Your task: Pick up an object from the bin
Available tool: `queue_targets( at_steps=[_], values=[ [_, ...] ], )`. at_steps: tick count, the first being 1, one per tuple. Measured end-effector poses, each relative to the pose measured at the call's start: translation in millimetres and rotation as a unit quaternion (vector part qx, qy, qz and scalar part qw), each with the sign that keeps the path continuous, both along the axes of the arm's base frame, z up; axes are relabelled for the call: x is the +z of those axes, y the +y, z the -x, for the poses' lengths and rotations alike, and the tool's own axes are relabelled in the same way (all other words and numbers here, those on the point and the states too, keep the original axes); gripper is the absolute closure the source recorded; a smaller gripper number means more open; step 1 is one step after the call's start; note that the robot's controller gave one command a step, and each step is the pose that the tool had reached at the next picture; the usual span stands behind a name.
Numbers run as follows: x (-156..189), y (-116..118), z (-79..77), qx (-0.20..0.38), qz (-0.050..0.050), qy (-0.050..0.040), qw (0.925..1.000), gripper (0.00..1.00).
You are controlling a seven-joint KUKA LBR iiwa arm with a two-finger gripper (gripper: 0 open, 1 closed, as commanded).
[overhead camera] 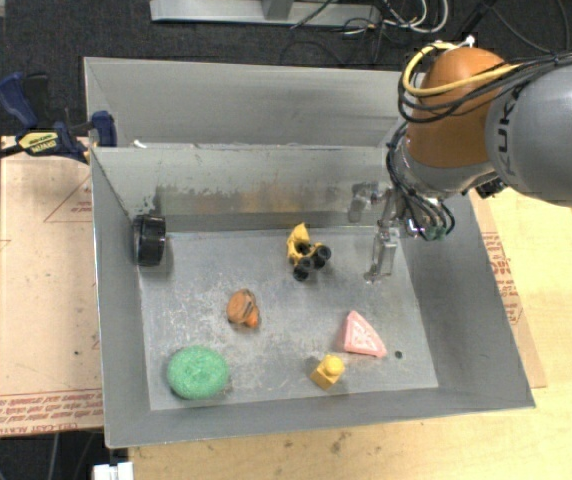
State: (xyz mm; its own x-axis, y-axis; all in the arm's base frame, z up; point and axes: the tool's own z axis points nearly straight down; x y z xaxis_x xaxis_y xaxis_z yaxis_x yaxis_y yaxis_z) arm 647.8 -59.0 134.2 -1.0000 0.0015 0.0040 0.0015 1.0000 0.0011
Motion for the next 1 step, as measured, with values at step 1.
queue_targets(
  at_steps=[1],
  values=[
    [5.1, 0.1, -1.3, 0.001, 0.000, -0.0030, 1.0000, 0.00]
  ],
)
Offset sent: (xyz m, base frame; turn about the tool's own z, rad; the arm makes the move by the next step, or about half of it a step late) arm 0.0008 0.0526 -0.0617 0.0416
